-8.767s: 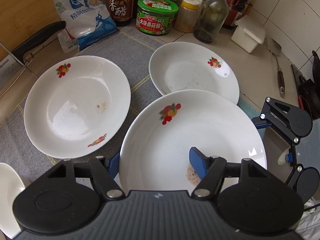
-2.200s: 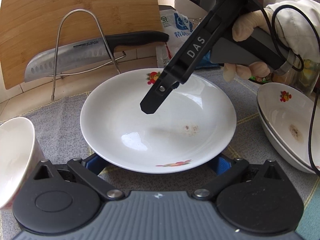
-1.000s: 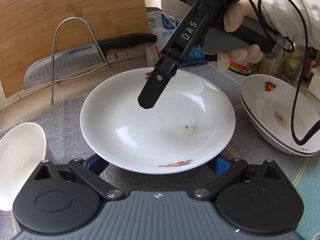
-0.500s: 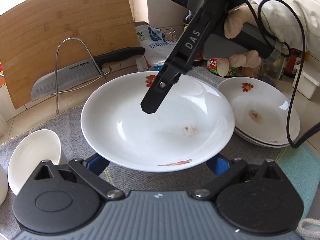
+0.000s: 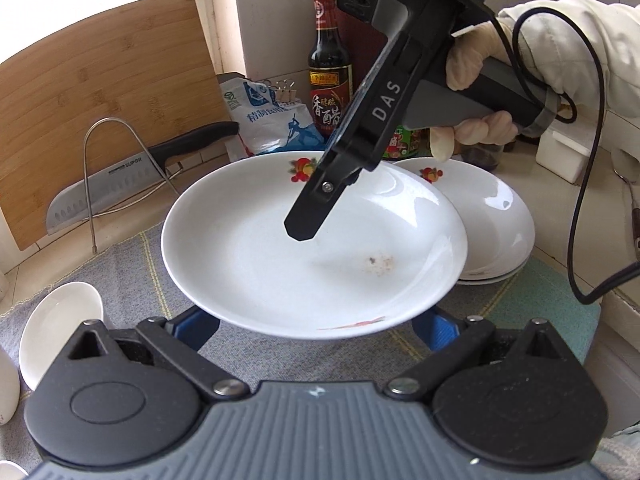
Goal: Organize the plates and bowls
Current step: 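Lift the plate with the right gripper and carry it toward the stack, then lower the held plate onto the plate stack and open the right gripper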
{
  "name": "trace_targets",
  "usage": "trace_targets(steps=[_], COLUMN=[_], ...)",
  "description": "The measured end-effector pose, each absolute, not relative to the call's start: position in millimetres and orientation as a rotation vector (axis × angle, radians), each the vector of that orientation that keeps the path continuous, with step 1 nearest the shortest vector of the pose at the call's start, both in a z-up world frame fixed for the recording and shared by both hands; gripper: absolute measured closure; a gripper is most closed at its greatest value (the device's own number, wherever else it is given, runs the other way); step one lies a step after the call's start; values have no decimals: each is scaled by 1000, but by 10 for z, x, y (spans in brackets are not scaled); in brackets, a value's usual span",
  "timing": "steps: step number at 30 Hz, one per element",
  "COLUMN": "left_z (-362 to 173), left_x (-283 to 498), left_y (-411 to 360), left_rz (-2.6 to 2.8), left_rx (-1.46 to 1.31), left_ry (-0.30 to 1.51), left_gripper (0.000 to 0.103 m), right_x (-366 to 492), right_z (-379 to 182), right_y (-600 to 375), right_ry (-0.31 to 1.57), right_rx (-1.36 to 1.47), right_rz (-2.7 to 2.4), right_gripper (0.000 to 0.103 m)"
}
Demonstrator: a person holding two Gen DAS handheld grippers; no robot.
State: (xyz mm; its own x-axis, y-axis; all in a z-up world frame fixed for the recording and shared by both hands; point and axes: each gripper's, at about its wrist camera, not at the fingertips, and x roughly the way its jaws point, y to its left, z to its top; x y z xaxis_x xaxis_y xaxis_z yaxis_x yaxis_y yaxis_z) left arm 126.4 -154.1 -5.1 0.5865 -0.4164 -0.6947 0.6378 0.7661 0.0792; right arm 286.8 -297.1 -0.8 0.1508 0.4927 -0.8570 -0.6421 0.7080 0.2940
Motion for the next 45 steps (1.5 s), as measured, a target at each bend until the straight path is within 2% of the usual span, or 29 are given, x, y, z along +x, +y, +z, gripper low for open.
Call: trace_targets(steps=[17,45], left_z=[-122,-307], left_x=[1178,1321], left_y=[-2051,-2259], left_rz=[-869,-942], left_rx=[369,411], left_ry=[732,776], left_gripper=[2,2], right_x=[2319,2264], right_z=[-74,-362], right_y=[-3731,-4109], right_ry=[1179,1210], right_rx=[-40,56], right_rz=[620,541], right_gripper=[0,0])
